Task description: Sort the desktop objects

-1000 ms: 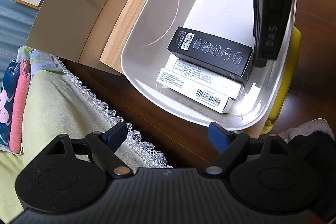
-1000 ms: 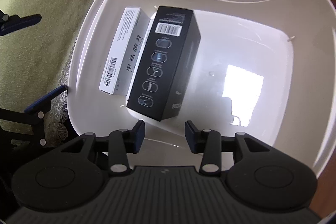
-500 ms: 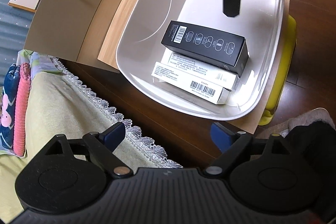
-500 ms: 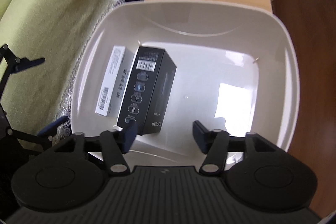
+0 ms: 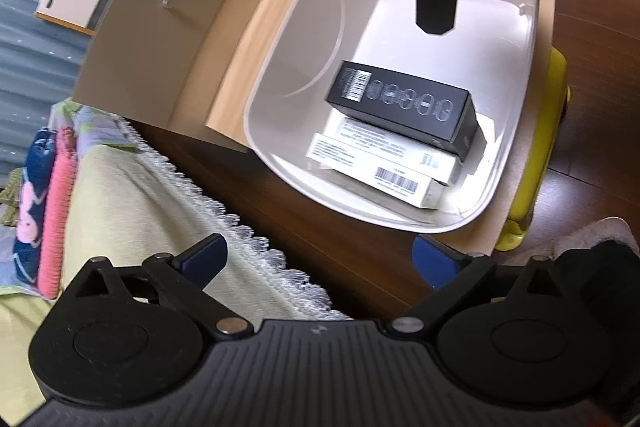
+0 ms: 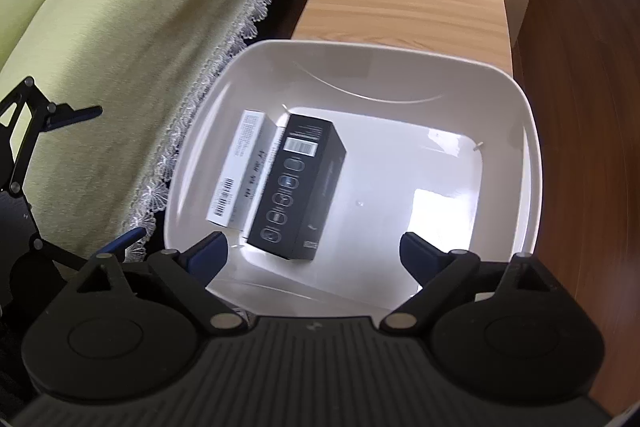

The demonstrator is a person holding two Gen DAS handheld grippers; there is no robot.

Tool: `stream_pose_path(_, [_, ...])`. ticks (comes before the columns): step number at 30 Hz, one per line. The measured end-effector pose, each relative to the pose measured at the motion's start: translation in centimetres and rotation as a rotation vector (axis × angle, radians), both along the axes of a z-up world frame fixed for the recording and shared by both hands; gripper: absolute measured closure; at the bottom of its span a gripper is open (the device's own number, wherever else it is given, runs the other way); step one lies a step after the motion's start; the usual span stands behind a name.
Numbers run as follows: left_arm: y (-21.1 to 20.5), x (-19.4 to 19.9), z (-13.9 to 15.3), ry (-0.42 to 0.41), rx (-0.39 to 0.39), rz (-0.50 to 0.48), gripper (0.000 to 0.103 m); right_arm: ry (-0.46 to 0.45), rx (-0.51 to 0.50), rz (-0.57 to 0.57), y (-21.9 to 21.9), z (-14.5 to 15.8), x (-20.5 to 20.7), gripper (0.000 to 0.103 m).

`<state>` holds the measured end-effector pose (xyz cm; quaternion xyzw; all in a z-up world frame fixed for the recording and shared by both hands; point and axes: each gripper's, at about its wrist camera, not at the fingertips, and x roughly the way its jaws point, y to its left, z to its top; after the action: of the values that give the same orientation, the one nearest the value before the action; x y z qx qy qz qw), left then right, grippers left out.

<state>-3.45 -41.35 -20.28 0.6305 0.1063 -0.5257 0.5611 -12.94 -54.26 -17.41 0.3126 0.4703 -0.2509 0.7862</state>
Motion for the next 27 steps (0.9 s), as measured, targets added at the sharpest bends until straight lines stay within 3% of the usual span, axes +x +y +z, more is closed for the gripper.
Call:
stream_pose_path(5, [0.7, -0.2, 1.4, 0.001, -0.030, 0.010, 0.001, -0.033, -0.019, 0.034, 1.0, 1.8, 0.9, 0.010])
stream_pose_path(17, [5.5, 0.2, 7.6, -0.038, -0.165, 0.174, 0.001, -0.136, -0.058, 0.133, 4.7, 6.5, 3.6, 0.005])
stream_pose_path(21, [8.1, 0.9, 10.3, -0.034, -0.228, 0.260, 0.001, -0.185, -0.065, 0.166, 6.2, 8.3, 5.0, 0.005])
stream_pose_path(27, [13.3, 2.2, 13.9, -0.029, -0.340, 0.463, 0.001, -0.253, -0.083, 0.266, 9.3, 11.3, 8.1, 0.005])
